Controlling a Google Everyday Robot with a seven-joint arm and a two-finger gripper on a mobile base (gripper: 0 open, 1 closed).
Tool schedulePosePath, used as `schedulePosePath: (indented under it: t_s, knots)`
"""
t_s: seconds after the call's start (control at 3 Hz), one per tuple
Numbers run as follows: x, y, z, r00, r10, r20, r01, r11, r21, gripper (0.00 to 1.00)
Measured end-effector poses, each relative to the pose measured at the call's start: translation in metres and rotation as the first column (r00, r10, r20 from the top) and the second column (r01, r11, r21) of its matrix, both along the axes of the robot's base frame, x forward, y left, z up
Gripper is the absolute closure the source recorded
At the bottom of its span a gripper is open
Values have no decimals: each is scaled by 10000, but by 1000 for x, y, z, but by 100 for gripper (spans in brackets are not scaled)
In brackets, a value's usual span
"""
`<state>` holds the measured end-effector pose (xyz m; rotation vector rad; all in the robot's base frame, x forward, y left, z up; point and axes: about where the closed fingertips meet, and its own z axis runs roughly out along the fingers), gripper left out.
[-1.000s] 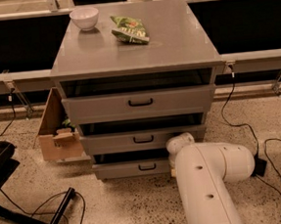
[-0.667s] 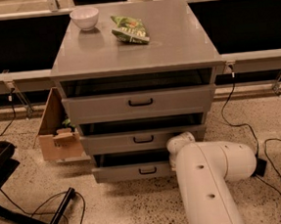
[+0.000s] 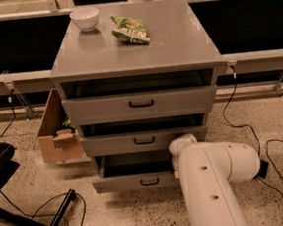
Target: Open bottom drawer
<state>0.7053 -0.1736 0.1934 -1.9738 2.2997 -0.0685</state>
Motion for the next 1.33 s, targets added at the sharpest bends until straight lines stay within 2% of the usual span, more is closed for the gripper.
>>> schedulePosePath:
  t_s: [0.33, 1.33]
  knots:
    - [0, 0, 0, 10000, 0, -1, 0, 10000, 0, 85]
    - [0, 0, 0, 10000, 0, -2, 0, 10000, 0, 16]
